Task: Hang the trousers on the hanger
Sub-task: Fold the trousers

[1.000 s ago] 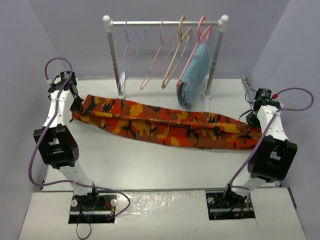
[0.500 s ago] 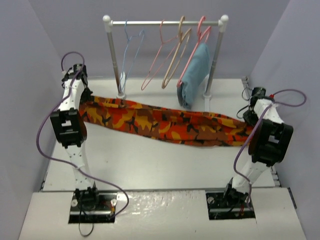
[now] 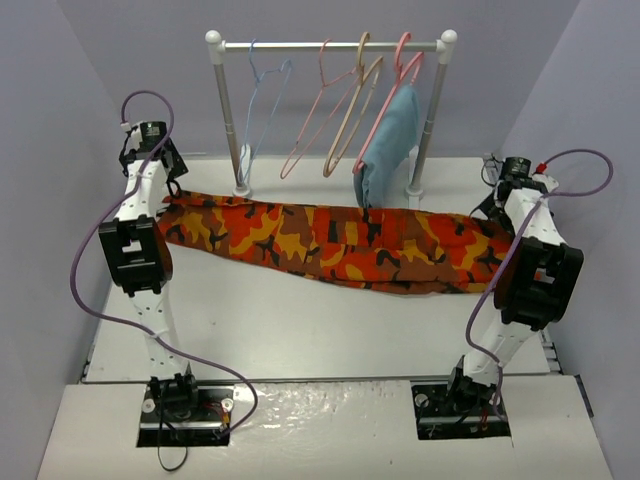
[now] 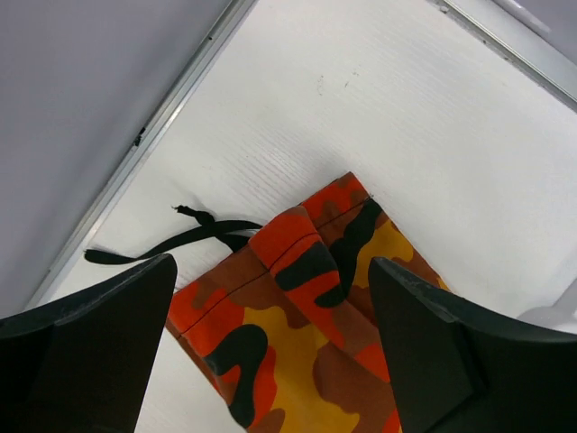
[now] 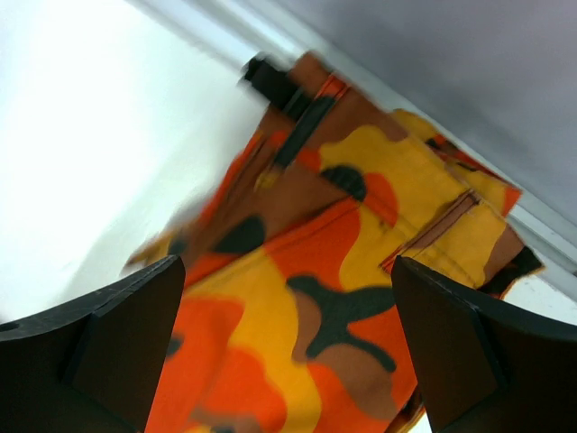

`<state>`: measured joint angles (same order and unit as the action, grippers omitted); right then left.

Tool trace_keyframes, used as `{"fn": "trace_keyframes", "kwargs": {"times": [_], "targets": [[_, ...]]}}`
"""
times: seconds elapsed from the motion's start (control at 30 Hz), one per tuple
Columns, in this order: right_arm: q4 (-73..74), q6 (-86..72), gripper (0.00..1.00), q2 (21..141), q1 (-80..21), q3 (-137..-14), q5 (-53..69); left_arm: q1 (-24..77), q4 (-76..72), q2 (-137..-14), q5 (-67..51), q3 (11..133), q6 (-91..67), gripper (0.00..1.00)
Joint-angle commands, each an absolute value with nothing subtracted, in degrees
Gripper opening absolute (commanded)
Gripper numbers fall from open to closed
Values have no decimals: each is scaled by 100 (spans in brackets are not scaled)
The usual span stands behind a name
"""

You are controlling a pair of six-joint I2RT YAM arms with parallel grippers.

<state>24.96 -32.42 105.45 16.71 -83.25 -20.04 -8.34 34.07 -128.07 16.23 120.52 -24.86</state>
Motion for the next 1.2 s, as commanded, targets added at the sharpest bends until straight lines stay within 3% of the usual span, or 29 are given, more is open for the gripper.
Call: {"fn": "trace_keyframes", "kwargs": {"times": [0.0, 0.17, 0.33, 0.6, 0.87, 0.93, 1.17], "targets": [[2285, -3017, 97, 9759, 1213, -8372, -1963, -870, 2421, -11788, 1392, 11716, -2158, 86], [1842, -3040, 96, 9211, 1036, -7615, -1419, -870, 2259, -11340, 1026, 10628, -2189, 83], [1155, -3100, 94, 8766, 1002, -6505, -586, -861, 1979, -11237, 604, 9572, -2300, 71], [420, -3263, 92, 9241, 958, -5454, -123, -822, 2792, -12307, 484, 10180, -2247, 56], [738, -3581, 90, 9375, 958, -4699, 93, -1134, 4262, -12571, 1455, 10170, -2392, 37], [935, -3642, 90, 9156, 965, -4499, 34, -1379, 4354, -12370, 1520, 9708, -2569, 31], [1462, -3768, 91, 8362, 1025, -4253, 59, -2022, 3896, -11174, 1600, 7869, -2852, 26]]}}
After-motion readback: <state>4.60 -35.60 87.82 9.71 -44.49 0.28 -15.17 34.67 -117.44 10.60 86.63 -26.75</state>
